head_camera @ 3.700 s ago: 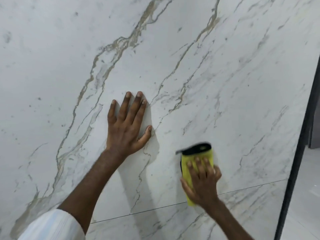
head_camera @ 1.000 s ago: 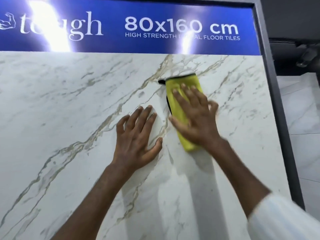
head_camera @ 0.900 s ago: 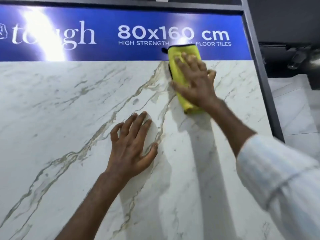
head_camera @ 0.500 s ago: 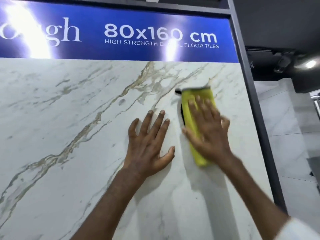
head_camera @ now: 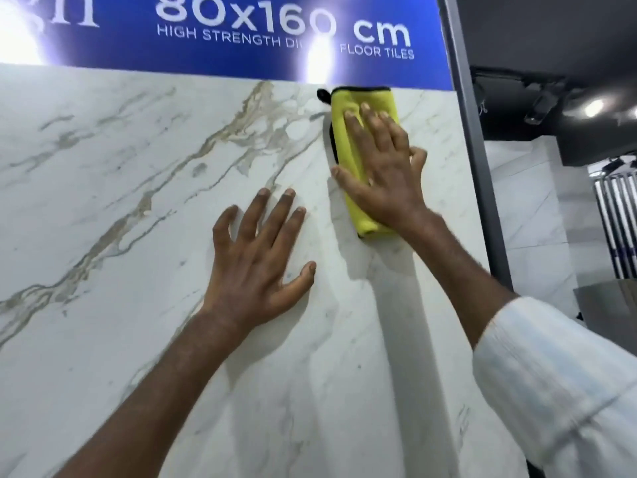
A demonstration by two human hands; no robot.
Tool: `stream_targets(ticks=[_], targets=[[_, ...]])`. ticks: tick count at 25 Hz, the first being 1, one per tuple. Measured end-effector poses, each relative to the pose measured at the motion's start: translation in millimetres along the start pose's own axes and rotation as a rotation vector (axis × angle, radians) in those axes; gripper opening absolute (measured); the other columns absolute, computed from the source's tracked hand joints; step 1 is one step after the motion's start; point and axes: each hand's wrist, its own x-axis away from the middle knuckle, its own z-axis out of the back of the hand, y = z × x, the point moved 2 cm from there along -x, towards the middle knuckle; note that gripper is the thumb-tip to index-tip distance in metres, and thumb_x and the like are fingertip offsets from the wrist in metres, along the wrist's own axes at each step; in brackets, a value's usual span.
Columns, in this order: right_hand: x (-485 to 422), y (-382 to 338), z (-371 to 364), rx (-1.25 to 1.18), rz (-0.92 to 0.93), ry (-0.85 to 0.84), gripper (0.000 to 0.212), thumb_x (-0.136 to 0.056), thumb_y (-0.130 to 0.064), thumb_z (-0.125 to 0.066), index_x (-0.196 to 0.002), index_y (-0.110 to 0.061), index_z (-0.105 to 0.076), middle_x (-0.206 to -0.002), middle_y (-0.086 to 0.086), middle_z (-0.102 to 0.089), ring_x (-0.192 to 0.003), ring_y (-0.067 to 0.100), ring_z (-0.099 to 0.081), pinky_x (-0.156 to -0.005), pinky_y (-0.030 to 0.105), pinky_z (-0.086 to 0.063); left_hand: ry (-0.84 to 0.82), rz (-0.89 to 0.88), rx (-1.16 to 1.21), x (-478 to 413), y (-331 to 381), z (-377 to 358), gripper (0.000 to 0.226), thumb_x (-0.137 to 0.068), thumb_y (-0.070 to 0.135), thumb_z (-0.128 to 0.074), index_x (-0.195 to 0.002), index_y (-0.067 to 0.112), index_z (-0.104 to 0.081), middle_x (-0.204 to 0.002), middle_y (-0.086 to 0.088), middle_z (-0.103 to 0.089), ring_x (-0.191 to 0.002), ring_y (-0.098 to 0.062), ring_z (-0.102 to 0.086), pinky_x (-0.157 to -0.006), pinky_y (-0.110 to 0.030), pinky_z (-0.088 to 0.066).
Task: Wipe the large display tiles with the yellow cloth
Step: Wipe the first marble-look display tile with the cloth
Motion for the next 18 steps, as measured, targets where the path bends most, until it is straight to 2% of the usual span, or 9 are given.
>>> stream_targets(ticks=[2,4,7,9,11,12,14,18], targets=[[26,-6,2,0.028,0.018,0.025,0.079,-0.095,-0.066,-0.041,-0.164,-0.033,-0.026,-0.172,-0.004,-0.019,-0.158,0.021,-0.018,-0.106,0.057,-0.033,-0.030,0.000,-0.005,-4,-2,3,0.072,-0.101,0.058,-0.043,-0.155,0.011,-0.049,-0.169,-0.009,-0.034,-0.158,-0.034,-0.028,-0.119,-0.058,-0.024],[100,-14,5,0.068,0.039,0.037,0.078,-0.097,-0.063,-0.044,-0.165,-0.030,-0.025,-0.173,-0.001,-0.017,-0.159,0.022,-0.016,-0.106,0.057,-0.034,-0.007,-0.030,0.031,-1,1,9,0.068,-0.103,0.053,-0.044,-0.154,0.009,-0.049,-0.168,-0.011,-0.036,-0.157,-0.034,-0.031,-0.120,-0.056,-0.022],[289,-27,1,0.037,0.009,-0.036,0.080,-0.095,-0.059,-0.051,-0.164,-0.027,-0.027,-0.173,0.003,-0.020,-0.158,0.027,-0.020,-0.104,0.060,-0.034,-0.017,-0.043,0.170,56,33,21,0.064,-0.102,0.047,-0.049,-0.153,0.009,-0.052,-0.167,-0.012,-0.037,-0.155,-0.033,-0.035,-0.119,-0.058,-0.024],[422,-40,4,0.090,-0.040,-0.163,0.079,-0.092,-0.062,-0.052,-0.161,-0.029,-0.032,-0.172,0.001,-0.021,-0.154,0.029,-0.029,-0.096,0.063,-0.041,-0.100,-0.007,0.232,124,71,31,0.066,-0.099,0.049,-0.052,-0.153,0.011,-0.054,-0.167,-0.010,-0.037,-0.155,-0.033,-0.035,-0.118,-0.058,-0.024],[511,-55,10,0.101,-0.100,-0.237,0.073,-0.090,-0.065,-0.051,-0.153,-0.030,-0.038,-0.172,-0.003,-0.022,-0.147,0.030,-0.035,-0.086,0.063,-0.047,-0.197,-0.020,0.203,179,102,38,0.070,-0.095,0.051,-0.054,-0.154,0.014,-0.052,-0.169,-0.009,-0.034,-0.158,-0.032,-0.030,-0.121,-0.056,-0.020],[530,-60,14,0.080,-0.090,-0.258,0.071,-0.091,-0.065,-0.050,-0.152,-0.029,-0.038,-0.172,-0.003,-0.020,-0.146,0.031,-0.034,-0.085,0.063,-0.047,-0.223,-0.037,0.189,195,110,39,0.071,-0.095,0.051,-0.055,-0.155,0.015,-0.051,-0.170,-0.009,-0.033,-0.158,-0.032,-0.028,-0.123,-0.055,-0.018],[512,-63,17,0.027,-0.047,-0.248,0.073,-0.094,-0.060,-0.052,-0.156,-0.027,-0.033,-0.173,0.000,-0.017,-0.148,0.032,-0.029,-0.090,0.063,-0.044,-0.228,-0.058,0.158,203,115,36,0.072,-0.096,0.052,-0.057,-0.156,0.014,-0.049,-0.170,-0.011,-0.033,-0.157,-0.034,-0.029,-0.123,-0.056,-0.018],[392,-51,10,0.010,-0.129,-0.120,0.076,-0.095,-0.060,-0.055,-0.159,-0.026,-0.033,-0.166,0.006,-0.030,-0.152,0.030,-0.029,-0.102,0.056,-0.034,-0.210,-0.040,0.147,202,115,32,0.073,-0.099,0.053,-0.052,-0.160,0.013,-0.043,-0.170,-0.013,-0.031,-0.158,-0.037,-0.027,-0.123,-0.059,-0.018]])
